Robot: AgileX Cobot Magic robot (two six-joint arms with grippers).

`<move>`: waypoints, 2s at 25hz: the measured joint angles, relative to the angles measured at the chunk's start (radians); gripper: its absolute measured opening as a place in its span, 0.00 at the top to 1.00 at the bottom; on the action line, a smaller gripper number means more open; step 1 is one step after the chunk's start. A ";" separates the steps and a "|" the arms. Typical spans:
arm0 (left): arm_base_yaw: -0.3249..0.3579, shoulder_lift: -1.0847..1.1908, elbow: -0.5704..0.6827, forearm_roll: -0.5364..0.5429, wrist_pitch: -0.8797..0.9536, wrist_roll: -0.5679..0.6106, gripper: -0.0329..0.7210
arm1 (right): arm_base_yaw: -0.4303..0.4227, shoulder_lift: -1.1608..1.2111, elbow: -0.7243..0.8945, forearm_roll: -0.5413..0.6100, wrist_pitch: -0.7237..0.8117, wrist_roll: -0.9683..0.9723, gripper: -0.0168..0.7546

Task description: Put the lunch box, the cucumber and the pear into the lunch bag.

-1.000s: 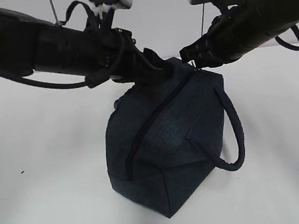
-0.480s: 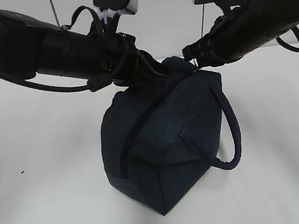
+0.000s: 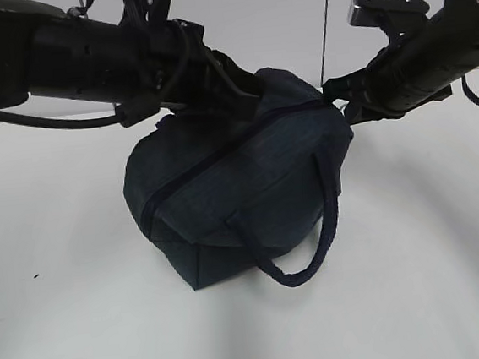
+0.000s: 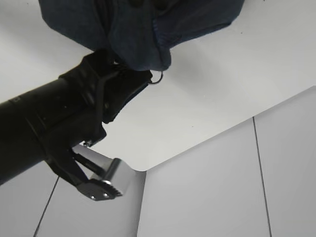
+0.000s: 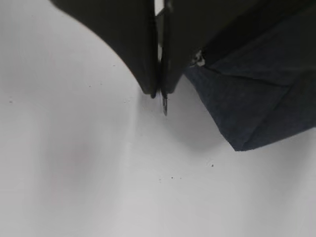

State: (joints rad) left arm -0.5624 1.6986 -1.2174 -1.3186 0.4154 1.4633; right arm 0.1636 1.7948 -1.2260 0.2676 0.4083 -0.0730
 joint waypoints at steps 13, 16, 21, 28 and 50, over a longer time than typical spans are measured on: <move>0.000 -0.029 -0.010 -0.050 -0.032 -0.018 0.48 | -0.007 -0.039 -0.031 0.184 0.074 -0.169 0.52; 0.000 -0.035 -0.011 0.037 -0.021 -0.077 0.39 | -0.007 -0.078 -0.071 0.180 0.126 -0.178 0.27; 0.000 -0.108 -0.011 0.463 0.093 -0.419 0.42 | -0.007 -0.176 -0.087 0.147 0.257 -0.217 0.25; 0.000 -0.232 -0.011 1.265 0.476 -1.257 0.48 | -0.007 -0.352 -0.086 -0.002 0.583 -0.128 0.25; 0.021 -1.247 0.579 1.325 0.693 -1.492 0.53 | -0.007 -1.317 0.419 -0.230 0.852 0.023 0.27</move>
State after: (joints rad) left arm -0.5418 0.4517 -0.6387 0.0067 1.1081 -0.0290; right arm 0.1566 0.4773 -0.8072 0.0377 1.2600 -0.0496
